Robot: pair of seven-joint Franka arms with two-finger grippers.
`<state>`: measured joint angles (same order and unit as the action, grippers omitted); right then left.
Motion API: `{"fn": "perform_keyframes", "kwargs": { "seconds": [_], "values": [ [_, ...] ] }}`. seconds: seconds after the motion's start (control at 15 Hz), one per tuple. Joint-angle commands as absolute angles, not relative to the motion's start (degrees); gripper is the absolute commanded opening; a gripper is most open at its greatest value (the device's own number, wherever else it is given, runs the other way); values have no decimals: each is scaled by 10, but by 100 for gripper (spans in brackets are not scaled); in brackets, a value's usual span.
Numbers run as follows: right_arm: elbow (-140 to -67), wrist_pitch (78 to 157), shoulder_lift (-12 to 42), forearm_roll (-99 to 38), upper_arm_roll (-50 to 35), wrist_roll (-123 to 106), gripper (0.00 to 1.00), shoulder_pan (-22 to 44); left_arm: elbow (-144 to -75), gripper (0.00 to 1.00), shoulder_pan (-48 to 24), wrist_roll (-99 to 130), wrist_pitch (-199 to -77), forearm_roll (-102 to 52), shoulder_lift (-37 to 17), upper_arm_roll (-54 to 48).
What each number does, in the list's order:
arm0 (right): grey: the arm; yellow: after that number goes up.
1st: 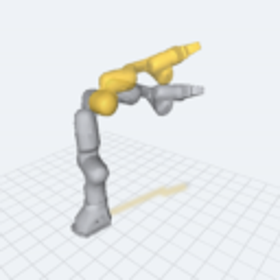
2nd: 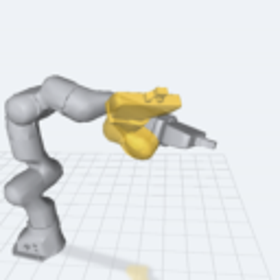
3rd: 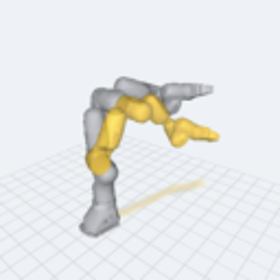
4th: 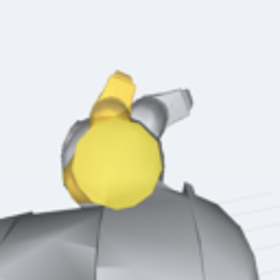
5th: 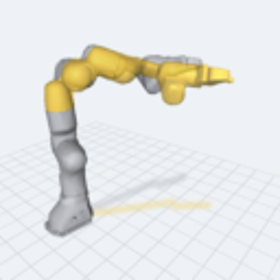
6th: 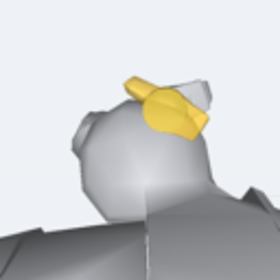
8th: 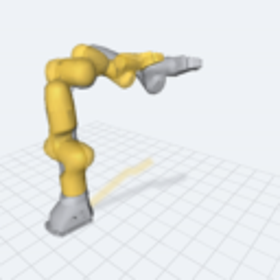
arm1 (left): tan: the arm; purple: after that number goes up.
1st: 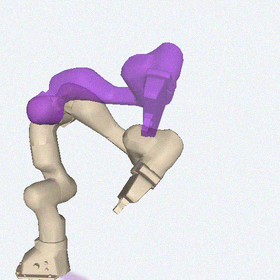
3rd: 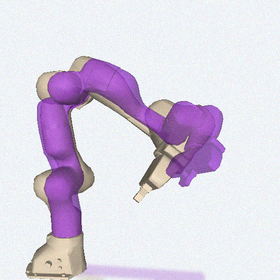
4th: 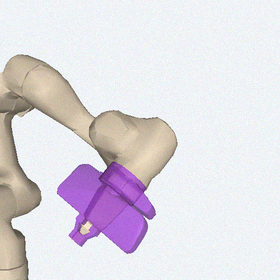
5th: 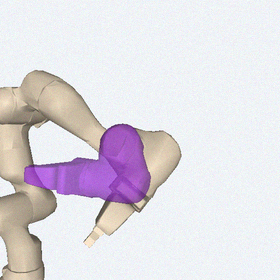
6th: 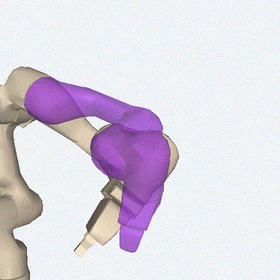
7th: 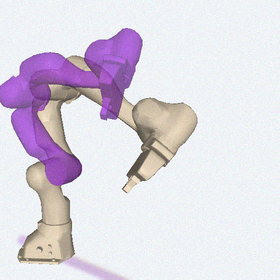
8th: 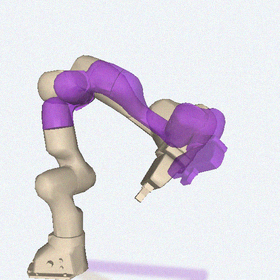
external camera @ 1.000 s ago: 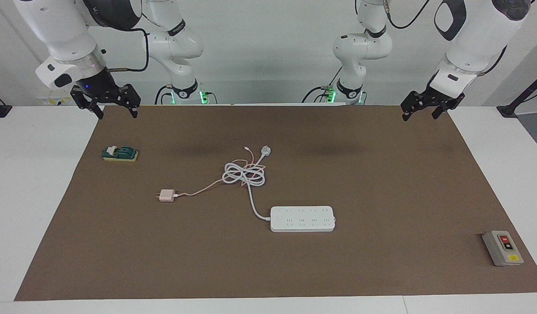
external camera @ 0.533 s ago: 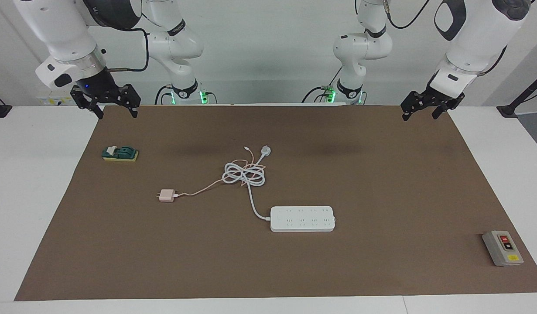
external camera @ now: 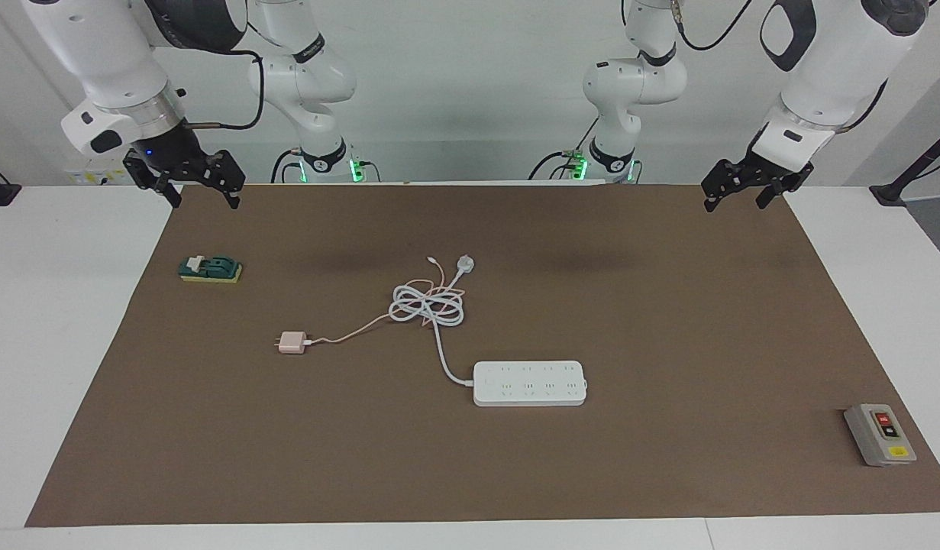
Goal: Plug charger into power strip
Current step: 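Move the right gripper toward the pink charger plug on the cable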
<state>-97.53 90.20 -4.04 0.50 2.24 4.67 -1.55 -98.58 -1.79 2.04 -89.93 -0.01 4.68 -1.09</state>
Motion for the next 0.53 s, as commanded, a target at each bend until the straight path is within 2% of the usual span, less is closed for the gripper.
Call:
{"fn": "perform_keyframes", "kwargs": {
  "seconds": [0.0,0.47],
  "values": [
    [-983,912,-10,-33,15,152,100,-39,-993,100,-18,18,-906,11,53,-10],
    [-984,966,86,-157,17,334,100,-67,-993,100,-18,18,-906,11,53,-10]
  ]
}}
